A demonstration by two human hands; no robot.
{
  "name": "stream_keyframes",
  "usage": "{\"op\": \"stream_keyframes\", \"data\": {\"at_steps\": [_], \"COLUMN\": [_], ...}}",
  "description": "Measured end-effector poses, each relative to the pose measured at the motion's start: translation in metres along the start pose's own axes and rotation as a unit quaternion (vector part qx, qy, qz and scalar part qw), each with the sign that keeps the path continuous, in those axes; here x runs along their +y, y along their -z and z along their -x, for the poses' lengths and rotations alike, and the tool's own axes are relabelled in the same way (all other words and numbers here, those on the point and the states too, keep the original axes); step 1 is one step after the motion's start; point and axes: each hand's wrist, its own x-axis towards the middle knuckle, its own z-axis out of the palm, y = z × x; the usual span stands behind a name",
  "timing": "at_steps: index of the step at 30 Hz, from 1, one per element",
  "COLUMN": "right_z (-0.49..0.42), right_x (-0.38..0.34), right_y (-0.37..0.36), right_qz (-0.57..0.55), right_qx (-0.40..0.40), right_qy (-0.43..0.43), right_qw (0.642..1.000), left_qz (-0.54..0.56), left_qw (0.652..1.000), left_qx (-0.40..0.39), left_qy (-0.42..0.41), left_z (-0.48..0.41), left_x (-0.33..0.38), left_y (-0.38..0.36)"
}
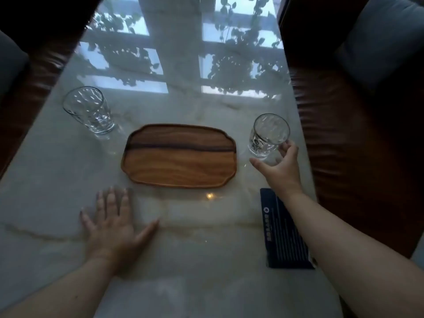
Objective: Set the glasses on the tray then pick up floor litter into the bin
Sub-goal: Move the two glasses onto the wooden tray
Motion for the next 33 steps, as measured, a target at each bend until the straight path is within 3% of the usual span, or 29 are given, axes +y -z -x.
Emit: {"op": "stream_keyframes", "data": {"at_steps": [12, 26, 29, 33], "right_z": [-0.041, 0.023, 0.032, 0.039], "right_x": [-0.012, -0.075, -0.094, -0.108], "right_y": [-0.021, -0.047, -0.06, -0.083], "right_qz": [-0.045, -0.075, -0.091, -0.097], "right_qx": [0.043, 0.007, 0.001, -0.017], "right_qy": [-0.002, 0.083, 0.096, 0.106], "right_qw": [0.998, 0.994, 0.991, 0.99], "left_qz": [-0.016, -0.007, 0.05, 0.221], "left_qw": [0.999, 0.999, 0.998, 0.968], "left_qx": [0.037, 0.041, 0.037, 0.119], "left_qy": [-0.014, -0.021, -0.025, -0.014], "left_z": [0.001, 0.0, -0.003, -0.024], "left_x": [0.0, -0.005, -0.013, -0.033], "left_y": [-0.002, -0.004, 0.007, 0.041]}}
